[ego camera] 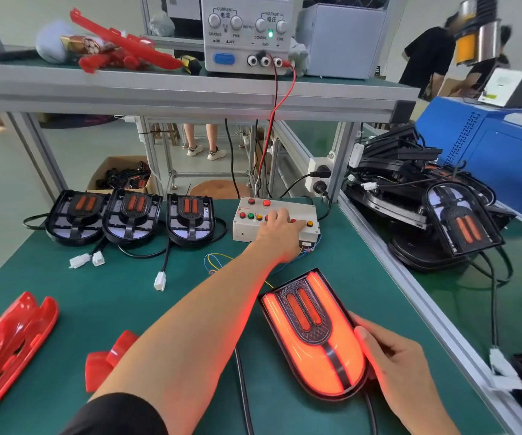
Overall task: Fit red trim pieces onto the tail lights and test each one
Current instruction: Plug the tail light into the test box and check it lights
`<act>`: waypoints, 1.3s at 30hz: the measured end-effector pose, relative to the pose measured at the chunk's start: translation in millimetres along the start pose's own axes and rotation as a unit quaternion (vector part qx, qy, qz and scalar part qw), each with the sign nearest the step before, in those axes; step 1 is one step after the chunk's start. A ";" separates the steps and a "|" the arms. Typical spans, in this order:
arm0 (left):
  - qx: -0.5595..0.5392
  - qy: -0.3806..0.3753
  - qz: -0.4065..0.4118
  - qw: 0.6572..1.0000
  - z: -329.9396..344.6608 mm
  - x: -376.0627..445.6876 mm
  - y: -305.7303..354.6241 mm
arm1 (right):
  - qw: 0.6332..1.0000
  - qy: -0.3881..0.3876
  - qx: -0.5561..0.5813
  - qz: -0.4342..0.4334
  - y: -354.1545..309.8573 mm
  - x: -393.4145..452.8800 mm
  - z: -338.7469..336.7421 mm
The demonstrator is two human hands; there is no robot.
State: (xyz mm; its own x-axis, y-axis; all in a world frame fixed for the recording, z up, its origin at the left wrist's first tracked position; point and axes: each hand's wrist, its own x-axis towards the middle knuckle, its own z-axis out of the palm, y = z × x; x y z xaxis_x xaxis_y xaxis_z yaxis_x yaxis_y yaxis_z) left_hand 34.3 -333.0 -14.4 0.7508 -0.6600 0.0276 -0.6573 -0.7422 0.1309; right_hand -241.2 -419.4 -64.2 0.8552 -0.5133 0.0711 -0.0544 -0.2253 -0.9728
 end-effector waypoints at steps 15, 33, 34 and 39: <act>0.010 -0.006 -0.003 1.000 -0.2 -1.9 0.5 | 1.000 -0.010 0.014 0.001 0.7 1.5 -0.2; -0.494 0.224 -0.119 0.831 -40.7 -87.8 -30.9 | 1.000 -0.007 0.004 0.012 -2.3 -2.5 -0.1; -0.485 0.228 -0.135 0.833 -41.7 -101.4 -38.2 | 1.000 -0.005 -0.002 0.012 -3.7 -2.9 0.3; -0.319 0.168 -0.259 0.896 -33.4 -159.3 -73.3 | 0.999 0.001 -0.039 0.019 -9.1 -6.1 2.0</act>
State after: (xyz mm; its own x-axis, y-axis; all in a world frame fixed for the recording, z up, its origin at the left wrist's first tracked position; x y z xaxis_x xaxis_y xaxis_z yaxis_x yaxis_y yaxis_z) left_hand -34.9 -169.6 4.8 0.9922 -0.0933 0.0825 -0.1235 -0.6510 0.7489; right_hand -244.9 -412.6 -56.2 0.8506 -0.5246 0.0350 -0.1266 -0.2691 -0.9547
